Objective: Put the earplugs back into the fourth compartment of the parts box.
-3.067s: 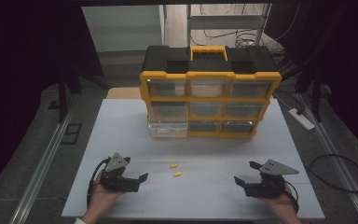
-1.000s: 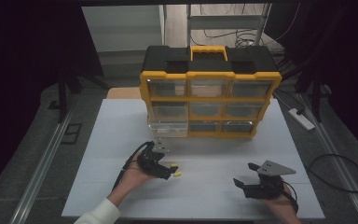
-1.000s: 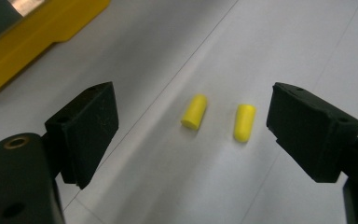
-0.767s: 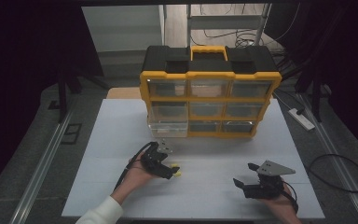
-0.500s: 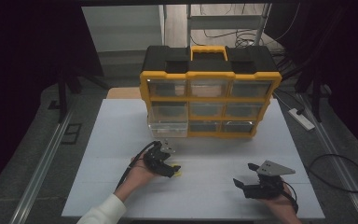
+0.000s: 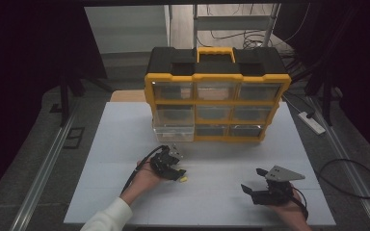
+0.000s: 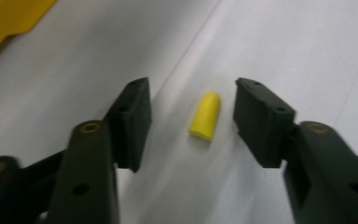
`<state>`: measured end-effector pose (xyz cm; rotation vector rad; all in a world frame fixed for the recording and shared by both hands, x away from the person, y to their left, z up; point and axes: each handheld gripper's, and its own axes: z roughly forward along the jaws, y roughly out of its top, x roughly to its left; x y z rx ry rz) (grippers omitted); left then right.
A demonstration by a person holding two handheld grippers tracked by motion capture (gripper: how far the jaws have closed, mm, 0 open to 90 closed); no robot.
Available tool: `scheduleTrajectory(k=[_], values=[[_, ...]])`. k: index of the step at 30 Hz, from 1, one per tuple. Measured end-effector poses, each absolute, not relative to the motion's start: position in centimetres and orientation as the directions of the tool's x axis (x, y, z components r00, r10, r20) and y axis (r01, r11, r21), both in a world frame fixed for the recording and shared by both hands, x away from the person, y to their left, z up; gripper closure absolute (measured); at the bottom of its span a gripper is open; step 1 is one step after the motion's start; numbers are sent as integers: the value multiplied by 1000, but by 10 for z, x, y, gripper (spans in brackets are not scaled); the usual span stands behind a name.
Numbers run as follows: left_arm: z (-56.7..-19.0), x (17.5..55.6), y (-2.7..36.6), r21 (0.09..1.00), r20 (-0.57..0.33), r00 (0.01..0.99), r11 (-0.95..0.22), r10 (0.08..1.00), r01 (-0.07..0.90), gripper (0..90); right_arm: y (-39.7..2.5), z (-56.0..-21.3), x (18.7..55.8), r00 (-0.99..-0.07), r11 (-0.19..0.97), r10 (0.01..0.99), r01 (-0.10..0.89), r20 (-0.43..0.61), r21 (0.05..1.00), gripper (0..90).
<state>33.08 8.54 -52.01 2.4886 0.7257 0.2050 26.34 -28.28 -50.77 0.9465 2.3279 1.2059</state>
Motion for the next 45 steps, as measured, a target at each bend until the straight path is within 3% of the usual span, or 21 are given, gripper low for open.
scheduleTrajectory(k=[8,13,25,45], values=[[-522,332,87,541,-55,850,-700,524,467,607,-283,-508,264,-715,415,699,402,-4,816,173],[-521,332,87,535,-57,858,-710,511,458,777,-283,-508,264,-713,414,701,403,-4,816,174],[-507,322,92,590,-36,850,-675,526,443,790,-285,-507,264,-708,410,706,401,-7,819,176],[-469,293,133,803,-70,780,-429,622,413,784,-284,-508,264,-708,416,706,401,-12,816,177]])
